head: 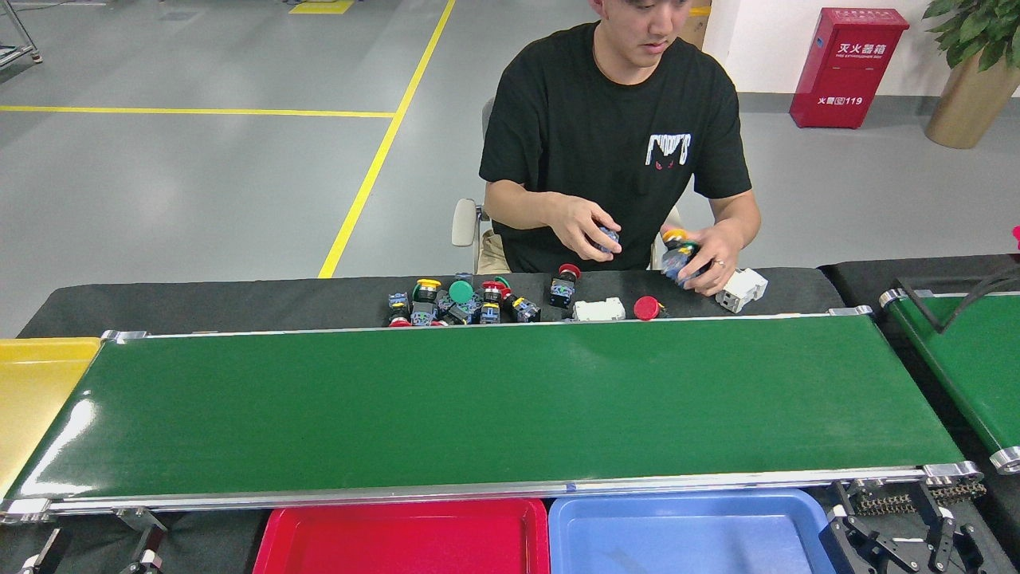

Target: Pick switch part from conveyor to tray

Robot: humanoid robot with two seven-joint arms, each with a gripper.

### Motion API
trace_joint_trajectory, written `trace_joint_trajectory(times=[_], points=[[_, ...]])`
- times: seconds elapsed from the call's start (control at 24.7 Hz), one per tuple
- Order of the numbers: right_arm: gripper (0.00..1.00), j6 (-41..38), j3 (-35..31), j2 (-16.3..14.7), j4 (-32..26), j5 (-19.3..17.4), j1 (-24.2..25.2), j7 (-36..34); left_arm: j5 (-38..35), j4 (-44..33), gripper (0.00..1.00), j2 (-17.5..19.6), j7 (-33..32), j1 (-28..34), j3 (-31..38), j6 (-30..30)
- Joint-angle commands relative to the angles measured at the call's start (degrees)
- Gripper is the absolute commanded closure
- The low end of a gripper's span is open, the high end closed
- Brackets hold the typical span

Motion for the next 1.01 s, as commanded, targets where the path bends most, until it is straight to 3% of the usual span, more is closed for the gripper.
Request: trace_joint_trajectory(times=[0.0,0.97], points=[[0.01,-0.26,0.45,-0.4,-0.82,0.05,-0.07,-0.01,0.03,-0.71,0.0,0.1,0.42,0.02,0.19,0.06],[0.01,0.18,0.62,-0.13,-0.38,3.13,-0.51,-2.12,0.21,-0.63,0.0,0.02,0.42,-0.59,-0.6,-0.2]])
